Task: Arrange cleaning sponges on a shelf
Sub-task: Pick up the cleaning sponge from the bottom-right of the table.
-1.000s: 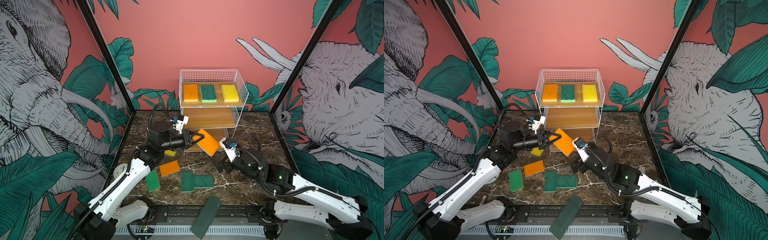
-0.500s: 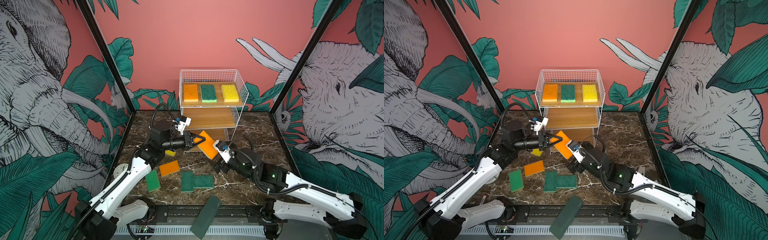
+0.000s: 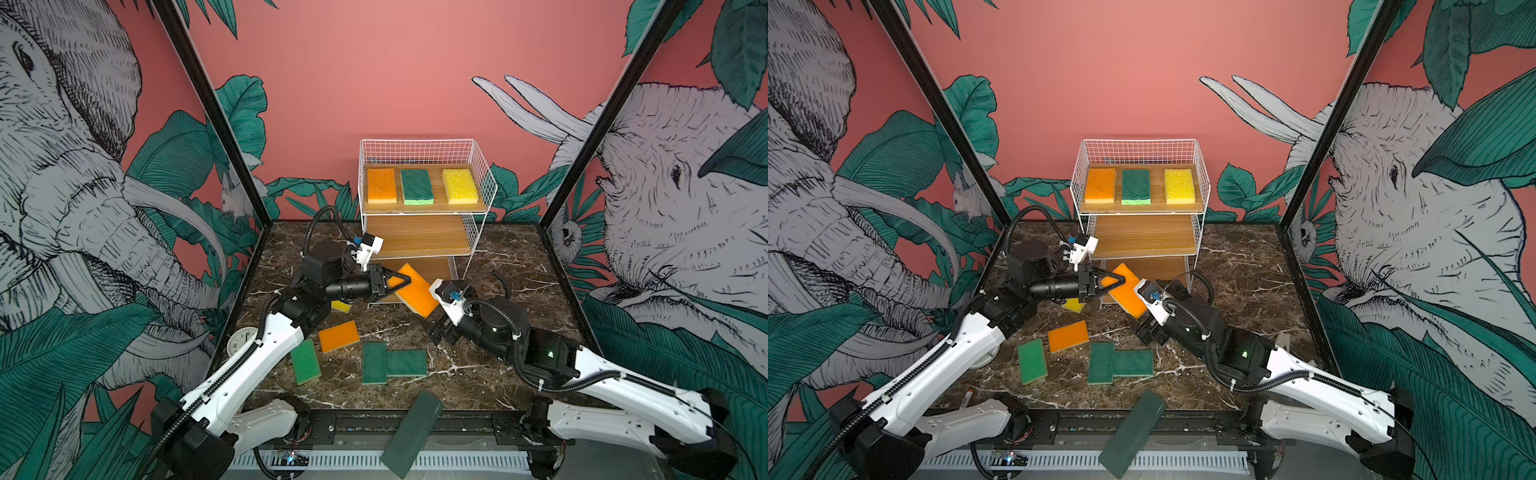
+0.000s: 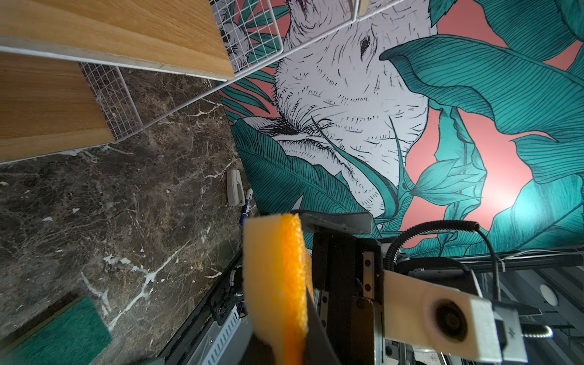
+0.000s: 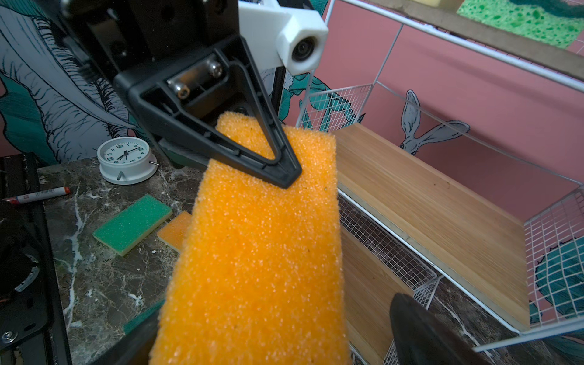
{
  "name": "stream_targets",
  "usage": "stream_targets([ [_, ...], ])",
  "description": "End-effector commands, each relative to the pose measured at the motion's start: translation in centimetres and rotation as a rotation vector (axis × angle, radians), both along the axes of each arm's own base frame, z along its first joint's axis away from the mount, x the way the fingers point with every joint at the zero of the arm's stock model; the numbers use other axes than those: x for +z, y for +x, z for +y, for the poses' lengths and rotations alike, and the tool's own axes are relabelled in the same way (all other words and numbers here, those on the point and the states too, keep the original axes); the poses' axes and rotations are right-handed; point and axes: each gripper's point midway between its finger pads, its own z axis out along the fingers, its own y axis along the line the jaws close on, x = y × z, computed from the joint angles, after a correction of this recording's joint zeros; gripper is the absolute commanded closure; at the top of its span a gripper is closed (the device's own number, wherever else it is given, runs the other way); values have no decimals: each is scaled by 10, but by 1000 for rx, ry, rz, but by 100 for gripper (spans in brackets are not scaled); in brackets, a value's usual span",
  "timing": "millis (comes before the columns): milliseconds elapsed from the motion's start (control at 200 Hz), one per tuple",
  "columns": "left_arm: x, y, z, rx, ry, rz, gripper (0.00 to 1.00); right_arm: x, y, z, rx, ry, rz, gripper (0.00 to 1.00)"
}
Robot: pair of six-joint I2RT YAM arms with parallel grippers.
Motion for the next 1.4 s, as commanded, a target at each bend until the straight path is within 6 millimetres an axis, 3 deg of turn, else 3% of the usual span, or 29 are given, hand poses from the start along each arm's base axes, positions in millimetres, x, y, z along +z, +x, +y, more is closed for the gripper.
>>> stream_targets([
  [0,1,-5,-1,-27,4,-15,89,18,3,1,-8,50,-30,1],
  [210,-3,-7,0,-37,23,-18,89,14,0,9,30,37,-12,3],
  [360,-5,-7,1,-37,40,-25,89,8,1,14,39,6,3,12],
  [450,-5,-7,1,-37,41,-29,89,9,2,13,33,17,-4,23],
  [510,-4,-7,1,-39,39,-29,88,10,2,12,30,23,-7,24],
  [810,3,-3,3,-11,48,-63,43,5,7,0,-30,38,3,27],
  [1005,15,11,32,99,54,-94,37,1,12,-15,-93,37,12,27],
  [1155,29,19,58,164,35,-116,37,-1,30,-44,-251,13,13,27],
  [1395,33,25,61,176,47,-139,38,-1,60,-79,-446,16,45,27],
])
